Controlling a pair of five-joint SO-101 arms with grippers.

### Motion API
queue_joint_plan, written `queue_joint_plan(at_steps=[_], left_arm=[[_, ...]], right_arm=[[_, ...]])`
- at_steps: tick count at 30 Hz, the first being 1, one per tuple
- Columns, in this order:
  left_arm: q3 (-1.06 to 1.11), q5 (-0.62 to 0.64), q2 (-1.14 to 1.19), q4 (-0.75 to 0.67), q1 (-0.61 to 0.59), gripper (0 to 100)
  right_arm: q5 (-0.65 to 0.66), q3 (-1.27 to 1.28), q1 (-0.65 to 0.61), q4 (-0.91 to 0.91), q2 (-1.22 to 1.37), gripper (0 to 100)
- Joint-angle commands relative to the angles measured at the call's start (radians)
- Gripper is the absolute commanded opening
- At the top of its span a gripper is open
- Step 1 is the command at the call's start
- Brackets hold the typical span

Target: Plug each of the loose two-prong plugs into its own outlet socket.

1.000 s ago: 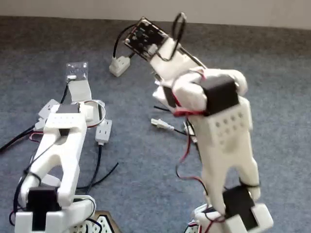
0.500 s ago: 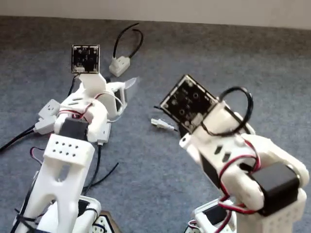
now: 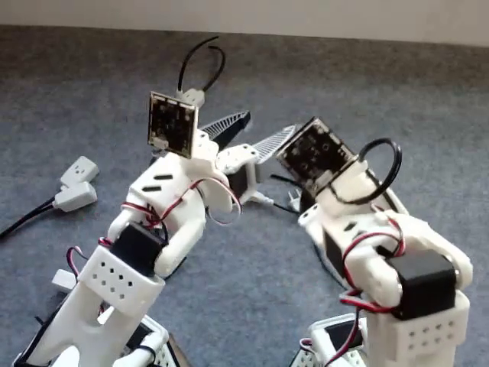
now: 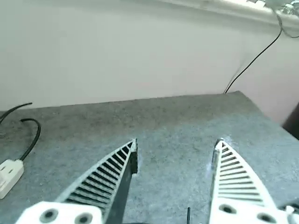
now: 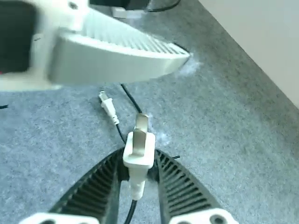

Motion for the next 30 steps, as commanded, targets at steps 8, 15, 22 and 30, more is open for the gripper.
queue_joint_plan(at_steps=[8, 15, 22, 30], left_arm=[[0.039, -0.002, -0.042, -0.043, 0.091, 26], [0.214, -0.003, -0.036, -0.219, 0.124, 26], [0.280, -0.003, -0.035, -0.296, 0.120, 26], [0.282, -0.003, -0.035, -0.296, 0.120, 26]], right_arm=[[0.002, 0.338, 0.042, -0.366, -0.088, 0.6], [-0.002, 0.309, 0.041, -0.386, -0.094, 0.6], [-0.003, 0.203, -0.031, -0.226, -0.096, 0.6], [0.003, 0.015, -0.067, -0.035, -0.096, 0.6]])
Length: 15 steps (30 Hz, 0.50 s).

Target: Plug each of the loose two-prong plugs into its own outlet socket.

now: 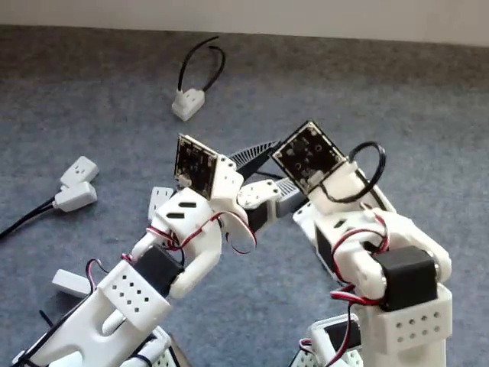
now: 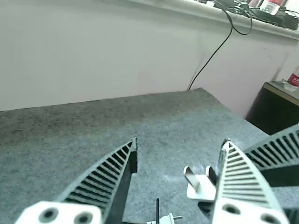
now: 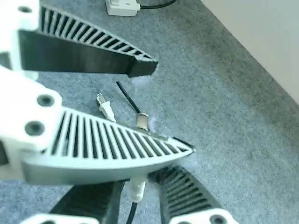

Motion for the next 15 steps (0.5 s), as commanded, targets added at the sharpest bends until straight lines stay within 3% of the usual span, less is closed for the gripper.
queue_joint_plan(at_steps=[1, 15], left_arm=[[-0.001, -0.011, 0.004, -0.008, 0.004, 26], [0.028, -0.008, 0.004, -0.011, -0.058, 26]], right_arm=[[0.003, -0.122, -0.018, 0.048, -0.028, 0.6], [0.003, -0.332, -0.021, 0.202, -0.025, 0.6]])
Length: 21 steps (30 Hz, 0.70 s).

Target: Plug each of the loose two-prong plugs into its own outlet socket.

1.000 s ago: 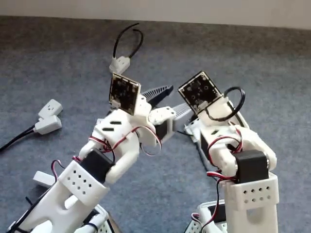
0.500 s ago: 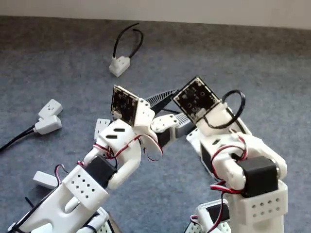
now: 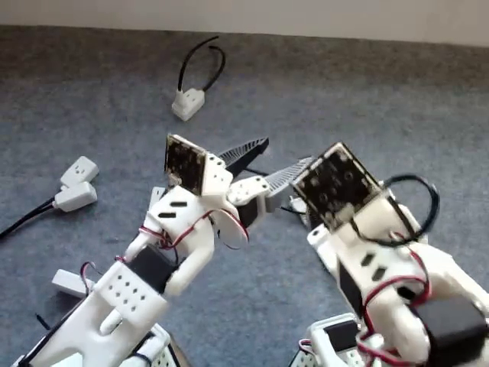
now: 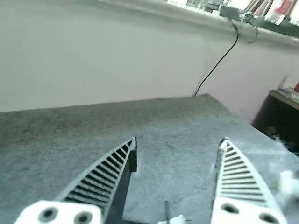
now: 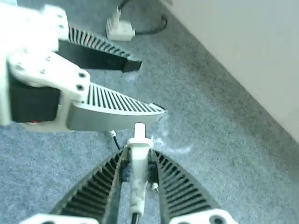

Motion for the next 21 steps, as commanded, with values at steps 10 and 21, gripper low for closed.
queue_joint_plan(at_steps=[10, 21], left_arm=[[-0.004, -0.009, 0.005, -0.009, -0.042, 26], [-0.015, -0.003, -0.004, -0.009, -0.104, 26]], right_arm=[[0.049, -0.053, -0.004, 0.010, -0.019, 0.6], [0.043, 0.196, -0.004, -0.035, -0.015, 0.6]])
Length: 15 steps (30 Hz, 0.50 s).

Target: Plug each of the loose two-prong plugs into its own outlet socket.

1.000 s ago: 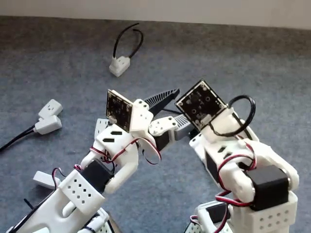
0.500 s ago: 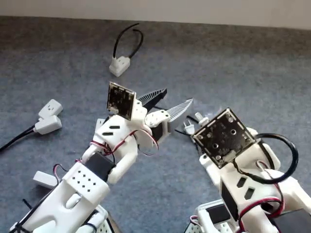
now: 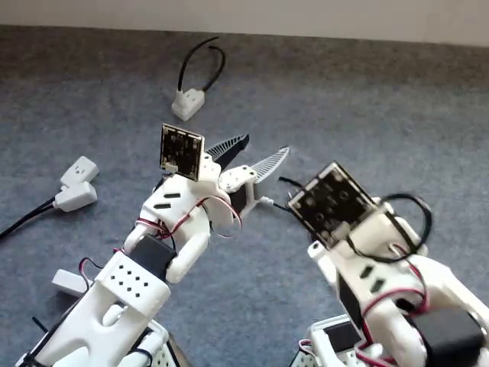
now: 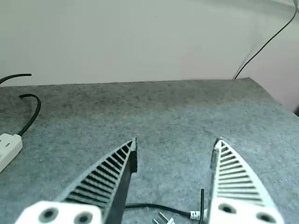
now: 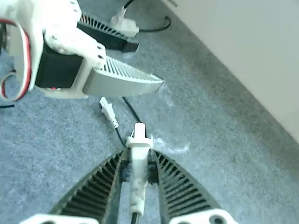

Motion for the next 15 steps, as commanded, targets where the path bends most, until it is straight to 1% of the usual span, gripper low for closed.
queue_joint_plan(at_steps=[1, 3, 7, 10, 15], left_arm=[[-0.024, 0.003, -0.021, -0.014, -0.010, 26], [-0.024, 0.003, -0.021, -0.014, -0.008, 26], [-0.019, 0.003, -0.021, -0.012, 0.042, 26], [-0.016, 0.003, -0.013, -0.011, 0.081, 26], [0.015, 0.000, -0.012, -0.014, 0.105, 26]], right_arm=[[0.005, 0.142, -0.004, -0.074, -0.004, 0.6], [0.005, 0.223, -0.004, -0.140, -0.005, 0.6], [0.005, 0.323, -0.004, -0.272, 0.002, 0.6], [0.005, 0.334, -0.004, -0.331, 0.002, 0.6], [0.005, 0.331, -0.004, -0.384, 0.001, 0.6]])
